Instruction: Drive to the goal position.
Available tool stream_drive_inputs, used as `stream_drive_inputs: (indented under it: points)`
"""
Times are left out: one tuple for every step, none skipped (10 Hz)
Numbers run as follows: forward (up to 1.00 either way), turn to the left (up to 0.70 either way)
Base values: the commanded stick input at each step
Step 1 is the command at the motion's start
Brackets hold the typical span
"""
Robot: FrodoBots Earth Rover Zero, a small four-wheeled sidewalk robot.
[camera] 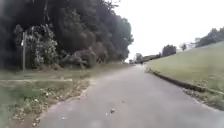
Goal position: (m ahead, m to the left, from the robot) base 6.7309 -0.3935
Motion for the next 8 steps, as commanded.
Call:
stream_drive_inputs:
  points:
    - [1.0, 0.0]
    - [1.0, 0.0]
    - [1.0, 0.0]
    - [1.0, 0.0]
    - [1.0, 0.0]
    - [1.0, 0.0]
    - [1.0, 0.0]
    - [1.0, 0.0]
